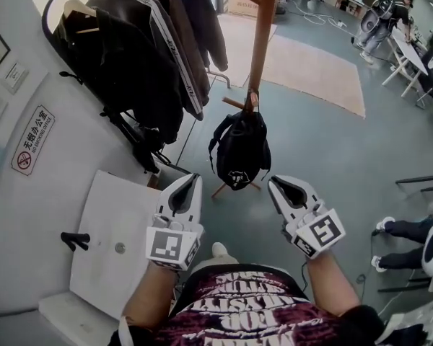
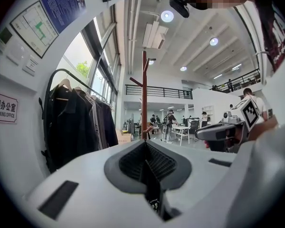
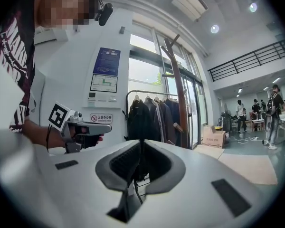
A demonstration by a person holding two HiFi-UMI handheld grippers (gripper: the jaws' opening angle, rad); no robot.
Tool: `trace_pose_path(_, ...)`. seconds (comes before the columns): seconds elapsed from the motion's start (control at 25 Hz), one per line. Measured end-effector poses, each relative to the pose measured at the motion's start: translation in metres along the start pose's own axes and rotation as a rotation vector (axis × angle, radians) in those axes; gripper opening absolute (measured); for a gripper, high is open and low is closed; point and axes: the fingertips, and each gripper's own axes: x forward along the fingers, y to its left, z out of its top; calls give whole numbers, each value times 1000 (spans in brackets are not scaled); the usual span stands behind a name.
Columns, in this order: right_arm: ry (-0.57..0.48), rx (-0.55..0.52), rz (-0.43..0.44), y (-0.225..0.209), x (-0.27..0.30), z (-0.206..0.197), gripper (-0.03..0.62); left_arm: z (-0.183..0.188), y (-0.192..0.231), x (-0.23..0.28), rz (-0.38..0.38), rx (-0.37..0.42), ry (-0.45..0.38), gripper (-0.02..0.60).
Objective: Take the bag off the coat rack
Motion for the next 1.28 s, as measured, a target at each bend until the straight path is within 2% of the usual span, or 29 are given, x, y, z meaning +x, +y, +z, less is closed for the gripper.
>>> trace_pose_path(0.16, -9, -7, -33, -5, 13, 6, 29, 1, 7, 13, -45, 2, 5, 6)
trace_pose_path(0.52, -19, -12, -63, -30, 35, 17, 31, -15, 9, 44, -83, -24, 42, 8)
trace_pose_path(0.96, 9, 15, 0, -90, 70, 3, 31, -11, 11, 105, -68, -20, 32, 12)
trace_pose_path(1.28, 34, 11, 52, -120, 96, 1, 38, -21, 9, 151, -74, -37, 81, 55)
